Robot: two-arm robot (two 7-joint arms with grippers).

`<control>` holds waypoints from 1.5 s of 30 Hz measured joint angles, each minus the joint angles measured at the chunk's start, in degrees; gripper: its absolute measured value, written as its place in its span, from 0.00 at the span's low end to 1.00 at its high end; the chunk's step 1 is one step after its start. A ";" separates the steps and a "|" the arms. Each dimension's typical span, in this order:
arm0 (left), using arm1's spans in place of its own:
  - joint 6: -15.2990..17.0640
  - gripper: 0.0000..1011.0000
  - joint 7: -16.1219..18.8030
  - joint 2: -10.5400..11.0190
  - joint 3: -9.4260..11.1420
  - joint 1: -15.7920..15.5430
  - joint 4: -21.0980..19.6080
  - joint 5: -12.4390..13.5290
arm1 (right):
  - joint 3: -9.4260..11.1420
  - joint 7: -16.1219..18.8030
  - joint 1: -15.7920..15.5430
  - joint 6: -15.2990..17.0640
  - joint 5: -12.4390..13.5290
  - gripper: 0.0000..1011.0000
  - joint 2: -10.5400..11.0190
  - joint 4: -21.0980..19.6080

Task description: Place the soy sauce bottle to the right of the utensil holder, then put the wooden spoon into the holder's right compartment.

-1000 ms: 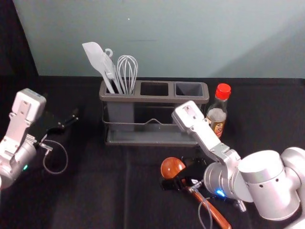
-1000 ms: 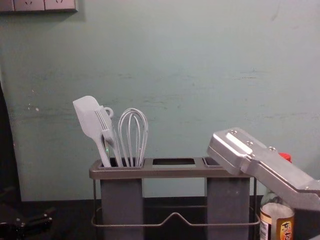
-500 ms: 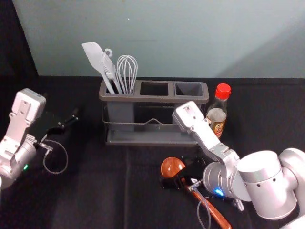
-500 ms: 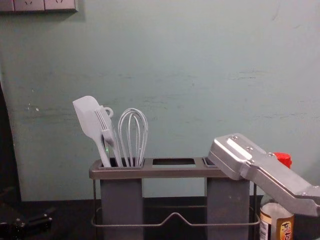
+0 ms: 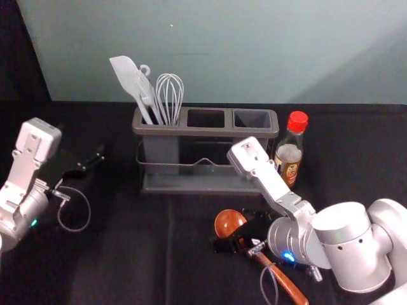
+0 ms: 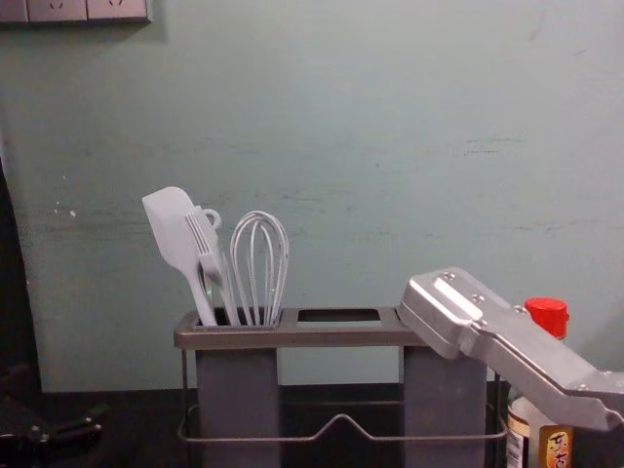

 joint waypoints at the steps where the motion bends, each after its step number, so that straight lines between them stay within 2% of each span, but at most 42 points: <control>1: 0.00 0.99 0.00 0.00 0.00 0.00 0.00 0.00 | 0.01 0.03 0.00 -0.02 -0.08 0.99 -0.05 0.03; 8: 0.00 0.99 0.00 0.00 0.00 0.00 0.00 0.00 | 0.12 0.52 -0.12 -0.38 -0.93 0.98 -0.41 0.32; 13: 0.00 0.99 0.00 0.00 0.00 0.00 0.00 0.00 | 0.35 0.76 -0.36 -0.49 -1.63 0.88 -0.66 0.28; 17: 0.00 0.99 0.00 0.00 0.00 0.00 0.00 0.00 | 0.76 0.89 -0.88 -0.35 -2.07 0.83 -0.63 -0.97; 22: 0.00 0.99 0.00 0.00 0.00 0.00 0.00 0.00 | 2.13 1.14 -2.60 -0.24 -2.34 0.83 0.06 -5.03; 26: 0.00 0.99 0.00 0.00 0.00 0.00 0.00 0.00 | 4.32 1.36 -5.32 -1.94 -2.29 0.83 1.28 -10.25; 29: 0.00 0.99 0.00 0.00 0.00 0.00 0.00 0.00 | 7.62 1.74 -8.95 -5.94 -1.55 0.83 2.50 -15.86; 31: 0.00 0.99 0.00 0.00 0.00 0.00 0.00 0.00 | 9.23 1.71 -10.75 -7.95 -1.23 0.83 2.78 -18.04; 34: 0.00 0.99 0.00 0.00 0.00 0.00 0.00 0.00 | 12.98 1.44 -14.70 -13.62 -0.33 0.83 2.81 -22.04; 36: 0.00 0.99 0.00 0.00 0.00 0.00 0.00 0.00 | 14.40 1.13 -16.21 -16.31 0.06 0.83 2.66 -23.17; 37: 0.00 0.99 0.00 0.00 0.00 0.00 0.00 0.00 | 15.64 0.88 -17.44 -19.15 0.64 0.83 2.47 -23.90; 38: 0.00 0.99 0.00 0.00 0.00 0.00 0.00 0.00 | 15.64 0.88 -17.44 -19.15 0.64 0.83 2.47 -23.90; 39: 0.00 0.99 0.00 0.00 0.00 0.00 0.00 0.00 | 16.90 0.99 -18.52 -22.44 1.75 0.83 2.44 -24.14; 41: 0.00 0.99 0.00 0.00 0.00 0.00 0.00 0.00 | 18.04 1.15 -19.42 -25.70 2.92 0.83 2.51 -24.20; 42: 0.00 0.99 0.00 0.00 0.00 0.00 0.00 0.00 | 18.82 1.20 -20.27 -29.14 3.65 0.83 2.51 -24.20; 43: 0.00 0.99 0.00 0.00 0.00 0.00 0.00 0.00 | 19.30 1.07 -21.00 -32.40 4.02 0.83 2.50 -24.09; 45: 0.00 0.99 0.00 0.00 0.00 0.00 0.00 0.00 | 19.68 0.73 -21.74 -36.22 4.29 0.83 2.47 -23.78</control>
